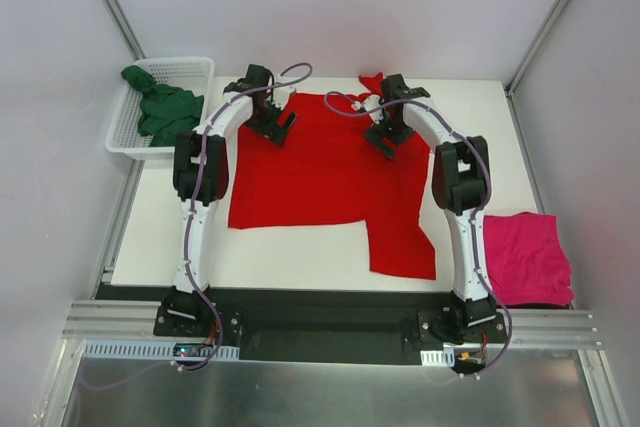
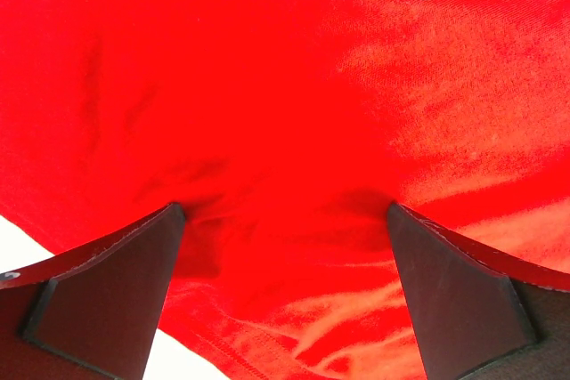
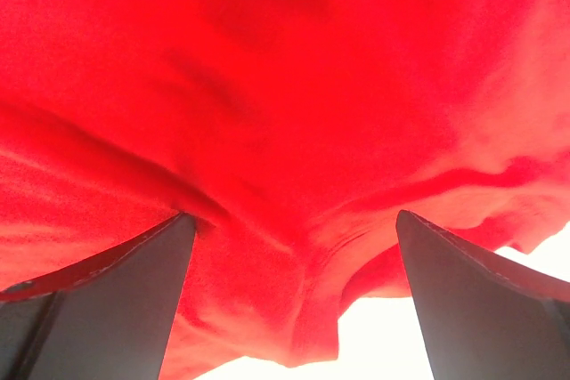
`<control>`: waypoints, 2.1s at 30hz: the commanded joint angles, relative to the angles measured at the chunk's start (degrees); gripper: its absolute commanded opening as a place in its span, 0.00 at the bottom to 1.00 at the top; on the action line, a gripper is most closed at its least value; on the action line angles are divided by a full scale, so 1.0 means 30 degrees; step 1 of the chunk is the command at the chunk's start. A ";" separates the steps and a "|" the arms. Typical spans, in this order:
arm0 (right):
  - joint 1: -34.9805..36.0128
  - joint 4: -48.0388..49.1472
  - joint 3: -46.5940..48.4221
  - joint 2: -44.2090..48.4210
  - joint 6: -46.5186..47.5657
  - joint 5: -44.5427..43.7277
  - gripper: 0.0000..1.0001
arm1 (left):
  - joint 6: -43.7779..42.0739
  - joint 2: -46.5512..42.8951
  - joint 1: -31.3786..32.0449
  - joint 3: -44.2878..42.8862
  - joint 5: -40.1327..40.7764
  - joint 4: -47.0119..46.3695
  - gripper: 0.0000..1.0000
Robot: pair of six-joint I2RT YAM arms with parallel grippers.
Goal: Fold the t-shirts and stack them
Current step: Flatten out the tshirt
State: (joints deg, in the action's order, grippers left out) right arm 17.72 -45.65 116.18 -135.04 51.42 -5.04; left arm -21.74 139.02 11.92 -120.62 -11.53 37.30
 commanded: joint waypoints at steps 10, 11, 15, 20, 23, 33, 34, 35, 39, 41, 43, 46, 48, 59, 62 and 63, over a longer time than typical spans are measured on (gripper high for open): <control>0.0013 -0.1190 -0.1721 0.0978 -0.0117 0.0653 1.00 | -0.0050 -0.0402 -0.0078 0.0566 0.0005 0.1043 0.99; 0.0042 -0.1219 -0.2131 0.1445 -0.0089 0.0857 1.00 | 0.0009 -0.0519 -0.0078 0.0799 0.0034 0.1015 0.99; 0.0393 -0.1891 -0.3218 0.2238 0.0057 0.1268 1.00 | 0.0126 -0.0841 -0.0078 0.1211 0.0210 0.1043 0.99; 0.0862 -0.2654 -0.3951 0.3265 0.0555 0.1504 1.00 | 0.0039 -0.2128 0.0010 0.1854 0.0151 0.1160 0.99; 0.0863 -0.2656 -0.3747 0.3617 0.0468 0.1185 1.00 | -0.0341 -0.2773 0.0010 0.2236 0.0268 0.1277 0.99; 0.0599 -0.2741 -0.2958 0.4351 0.1054 -0.0342 1.00 | -0.0576 -0.6552 0.0186 0.5807 -0.0492 0.2712 0.99; 0.0570 -0.3033 -0.2781 0.4263 0.1054 -0.0284 1.00 | -0.0664 -0.6874 0.0186 0.6536 -0.0464 0.2743 0.99; 0.0570 -0.3558 -0.2606 0.4291 0.1025 -0.0168 1.00 | -0.0636 -0.7545 0.0186 0.6892 -0.0463 0.2801 0.99; 0.0686 -0.5082 -0.2486 0.5167 0.0527 0.1236 1.00 | -0.0518 -0.8780 0.0390 0.8738 -0.0785 0.2889 0.99; 0.1123 -0.5961 -0.3477 0.5724 0.0410 0.1504 1.00 | -0.0372 -0.9044 0.0508 0.9471 -0.0611 0.2860 0.99; 0.1417 -0.5879 -0.5057 0.7152 0.0351 0.2171 1.00 | -0.0110 -0.9104 0.0567 0.9678 -0.0523 0.2686 0.99; 0.2237 -0.5205 -0.8134 0.8971 0.0059 0.2442 1.00 | 0.0097 -0.8813 0.0595 0.9329 0.0033 0.2276 0.99; 0.2707 -0.4969 -0.9690 0.9533 -0.0610 0.2382 1.00 | -0.0049 -0.8433 0.0713 0.8716 0.0762 0.1719 0.99; 0.4406 -0.5614 -1.3001 1.1440 -0.2637 0.4082 1.00 | -0.1630 -0.2721 0.3377 0.0015 0.1354 0.1747 0.99; 0.4582 -0.5906 -1.3940 1.1470 -0.2463 0.4461 1.00 | -0.2187 -0.1723 0.4315 -0.1218 0.1003 0.1747 0.99; 0.4612 -0.5965 -1.4116 1.1469 -0.2433 0.4550 1.00 | -0.2304 -0.1547 0.4752 -0.1423 0.0798 0.1718 0.99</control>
State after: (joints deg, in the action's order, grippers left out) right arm 30.70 -60.38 76.25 -103.18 45.21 5.76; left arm -25.45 132.05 22.70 -120.36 -7.31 41.52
